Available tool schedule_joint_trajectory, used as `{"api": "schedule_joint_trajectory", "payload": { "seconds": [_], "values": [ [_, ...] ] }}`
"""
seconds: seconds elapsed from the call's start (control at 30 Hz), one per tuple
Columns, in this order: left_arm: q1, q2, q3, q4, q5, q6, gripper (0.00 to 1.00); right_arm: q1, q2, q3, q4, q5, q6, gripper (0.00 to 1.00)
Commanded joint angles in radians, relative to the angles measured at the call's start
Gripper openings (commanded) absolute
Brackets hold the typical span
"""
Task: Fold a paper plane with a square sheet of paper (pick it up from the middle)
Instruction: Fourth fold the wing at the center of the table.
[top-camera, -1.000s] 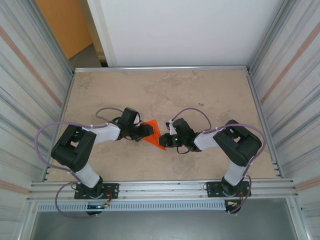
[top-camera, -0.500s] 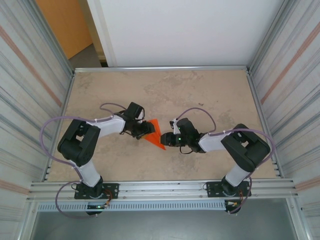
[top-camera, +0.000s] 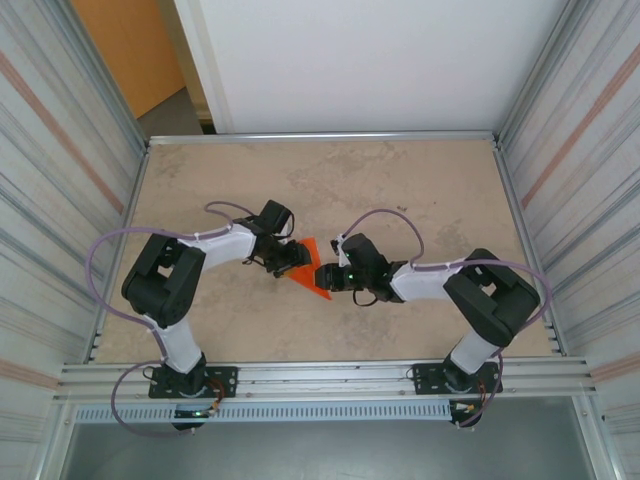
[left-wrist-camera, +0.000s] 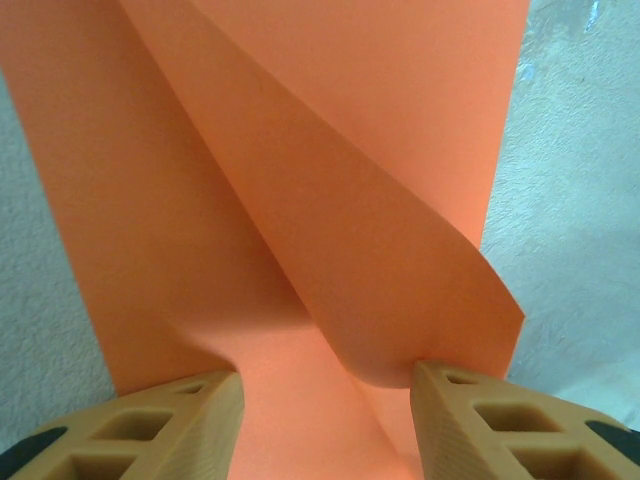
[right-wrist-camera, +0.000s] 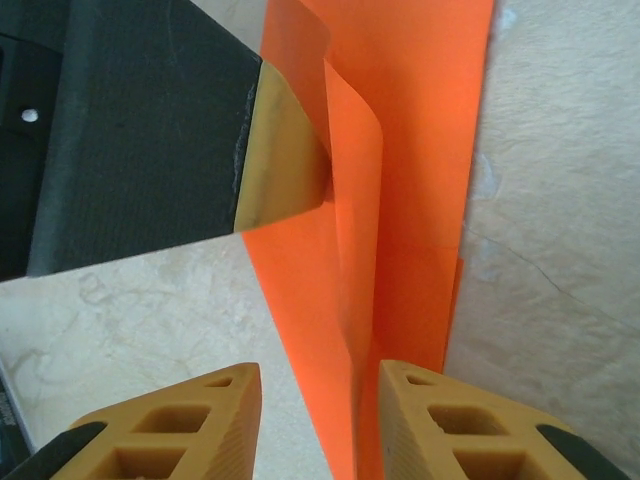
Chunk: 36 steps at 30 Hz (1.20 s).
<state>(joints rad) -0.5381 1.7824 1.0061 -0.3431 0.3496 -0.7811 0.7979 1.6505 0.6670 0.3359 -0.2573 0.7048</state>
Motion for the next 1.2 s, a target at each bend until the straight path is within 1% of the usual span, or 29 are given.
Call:
{"api": "schedule_joint_trajectory", "payload": {
  "seconds": [0.0,0.2,0.5,0.77,0.93,1.17],
  "values": [
    [-0.009,0.085,-0.043,-0.084,-0.061,0.021,0.51,0.007,0.046,0.038,-0.029,0.017,-0.043,0.34],
    [-0.01,0.095,-0.042,-0.08,-0.043,0.021,0.52,0.005,0.085,0.062,-0.01,0.006,-0.05,0.31],
    [-0.01,0.094,-0.045,-0.076,-0.038,0.017,0.52,-0.012,0.119,0.051,0.055,-0.037,-0.017,0.23],
    [-0.009,0.071,-0.046,-0.071,-0.023,0.012,0.53,-0.035,0.138,0.02,0.112,-0.097,0.02,0.12],
    [-0.009,0.015,-0.039,-0.048,0.006,0.011,0.54,-0.053,0.142,-0.013,0.159,-0.138,0.056,0.09],
    [0.019,-0.151,-0.071,0.082,0.089,0.008,0.61,-0.07,0.144,-0.042,0.198,-0.182,0.097,0.08]
  ]
}}
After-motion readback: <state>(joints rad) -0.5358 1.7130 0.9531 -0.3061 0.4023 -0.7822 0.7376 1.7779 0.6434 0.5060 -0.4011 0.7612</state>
